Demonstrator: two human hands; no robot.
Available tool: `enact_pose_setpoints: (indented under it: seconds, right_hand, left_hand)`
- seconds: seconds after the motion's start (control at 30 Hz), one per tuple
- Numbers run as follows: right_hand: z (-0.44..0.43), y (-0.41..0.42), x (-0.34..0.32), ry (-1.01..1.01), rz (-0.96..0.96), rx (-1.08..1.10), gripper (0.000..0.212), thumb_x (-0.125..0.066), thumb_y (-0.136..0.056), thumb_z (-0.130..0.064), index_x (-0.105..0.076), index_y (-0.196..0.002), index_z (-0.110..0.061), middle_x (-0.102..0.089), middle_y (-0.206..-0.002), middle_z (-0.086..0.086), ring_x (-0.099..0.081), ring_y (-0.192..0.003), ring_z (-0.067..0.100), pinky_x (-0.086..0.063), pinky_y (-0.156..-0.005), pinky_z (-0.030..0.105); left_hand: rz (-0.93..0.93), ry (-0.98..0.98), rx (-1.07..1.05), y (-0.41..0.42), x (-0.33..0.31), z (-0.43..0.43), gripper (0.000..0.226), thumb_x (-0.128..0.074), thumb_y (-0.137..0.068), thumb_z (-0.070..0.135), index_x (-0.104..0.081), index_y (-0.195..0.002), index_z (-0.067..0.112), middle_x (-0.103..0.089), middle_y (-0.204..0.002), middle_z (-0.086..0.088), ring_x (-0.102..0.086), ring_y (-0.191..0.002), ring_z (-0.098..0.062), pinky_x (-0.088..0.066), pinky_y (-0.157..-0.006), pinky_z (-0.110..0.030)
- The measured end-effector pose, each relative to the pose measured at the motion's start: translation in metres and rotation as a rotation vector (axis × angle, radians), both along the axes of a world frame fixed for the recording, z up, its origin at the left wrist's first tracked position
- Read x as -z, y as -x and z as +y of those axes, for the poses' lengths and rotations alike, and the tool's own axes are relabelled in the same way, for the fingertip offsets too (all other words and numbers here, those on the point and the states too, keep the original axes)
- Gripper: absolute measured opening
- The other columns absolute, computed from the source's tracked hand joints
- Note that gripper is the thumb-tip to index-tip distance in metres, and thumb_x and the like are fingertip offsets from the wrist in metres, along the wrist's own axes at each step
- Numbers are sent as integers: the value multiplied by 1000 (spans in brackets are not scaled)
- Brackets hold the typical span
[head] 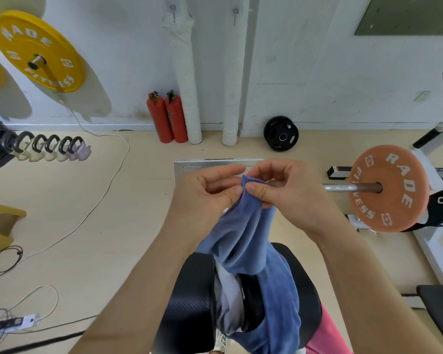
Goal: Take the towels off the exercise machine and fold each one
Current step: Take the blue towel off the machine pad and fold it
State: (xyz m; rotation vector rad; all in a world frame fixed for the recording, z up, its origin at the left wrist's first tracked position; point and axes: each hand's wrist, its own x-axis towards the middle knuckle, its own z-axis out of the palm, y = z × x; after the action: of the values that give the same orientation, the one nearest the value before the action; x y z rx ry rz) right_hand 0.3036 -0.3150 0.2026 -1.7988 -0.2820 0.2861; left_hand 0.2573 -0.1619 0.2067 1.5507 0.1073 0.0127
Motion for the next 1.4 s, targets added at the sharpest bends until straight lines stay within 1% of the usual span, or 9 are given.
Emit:
enact_pose_setpoints:
  seconds: [0.1, 0.17, 0.27, 0.37, 0.57, 0.73, 0.83, 1.0, 1.4]
  right_hand:
    - [1, -6, -4, 111, -90, -17, 12, -72, -81, -8, -71, -80, -20, -71, -72, 2, -65, -67, 20, -54, -60, 29]
    - [2, -8, -9, 81, -134, 1, 15, -71, -82, -6, -70, -79, -20, -70, -72, 1, -66, -68, 22, -55, -63, 32]
    - [-3, -12, -14, -23, -177, 120, 21, -67, -85, -2, -66, -78, -22, -65, -70, -6, -59, -62, 10, -50, -56, 24]
    - [-18, -24, -14, -110, -216, 300, 26, -63, -88, 0, -62, -79, -24, -61, -69, -14, -56, -58, -1, -45, -52, 15]
    - [-50, -43, 36, -16, -176, 533, 33, -61, -89, -3, -59, -76, -33, -60, -64, -19, -54, -57, -5, -47, -67, 33]
    - [-65, -44, 67, -57, 1, 554, 27, -60, -91, -4, -58, -77, -26, -55, -71, -4, -52, -59, -3, -43, -65, 24]
    - [-76, -49, 71, -148, 141, 493, 20, -58, -93, -7, -58, -79, -22, -56, -74, -3, -52, -72, 8, -47, -64, 27]
    - [-78, -57, 76, -158, 164, 454, 20, -55, -94, -2, -55, -81, -17, -54, -76, 0, -54, -72, 9, -57, -58, 19]
    - [-73, -51, 49, -108, -57, 491, 22, -51, -96, -1, -50, -83, -19, -55, -81, 3, -58, -81, 17, -57, -68, 18]
  left_hand:
    - [37, -56, 67, -2, 11, -2, 36, -64, -83, -5, -69, -98, 27, -76, -79, 3, -71, -77, -8, -56, -72, -23]
    - [118, -172, 137, -2, 28, -2, 19, -63, -80, 4, -70, -74, 21, -67, -60, 5, -61, -55, -10, -50, -57, -26]
    - [277, -632, 245, -3, 74, 14, 15, -60, -70, 19, -58, -55, 17, -51, -48, 7, -44, -48, -12, -38, -52, -24]
    - [466, -968, 219, 0, 113, 45, 12, -60, -67, 20, -61, -58, 28, -61, -55, 6, -56, -56, -11, -41, -53, -22]
    - [723, -434, -160, -13, 119, 83, 16, -49, -90, 12, -64, -84, 10, -63, -59, -8, -51, -45, -14, -39, -43, -18]
    - [696, 41, -332, -39, 100, 109, 12, -54, -88, 5, -65, -90, 8, -57, -49, -1, -48, -38, -5, -36, -36, -11]
    - [685, 52, -216, -51, 87, 119, 12, -57, -89, 6, -67, -92, 11, -57, -51, 1, -46, -40, -4, -36, -36, -11]
    - [656, 48, -213, -67, 77, 122, 17, -55, -89, 5, -70, -93, 13, -58, -54, 0, -47, -44, -6, -40, -41, -12]
    - [272, -11, -387, -67, 41, 113, 24, -55, -85, 1, -71, -75, 16, -56, -60, -4, -48, -52, -10, -40, -46, -15]
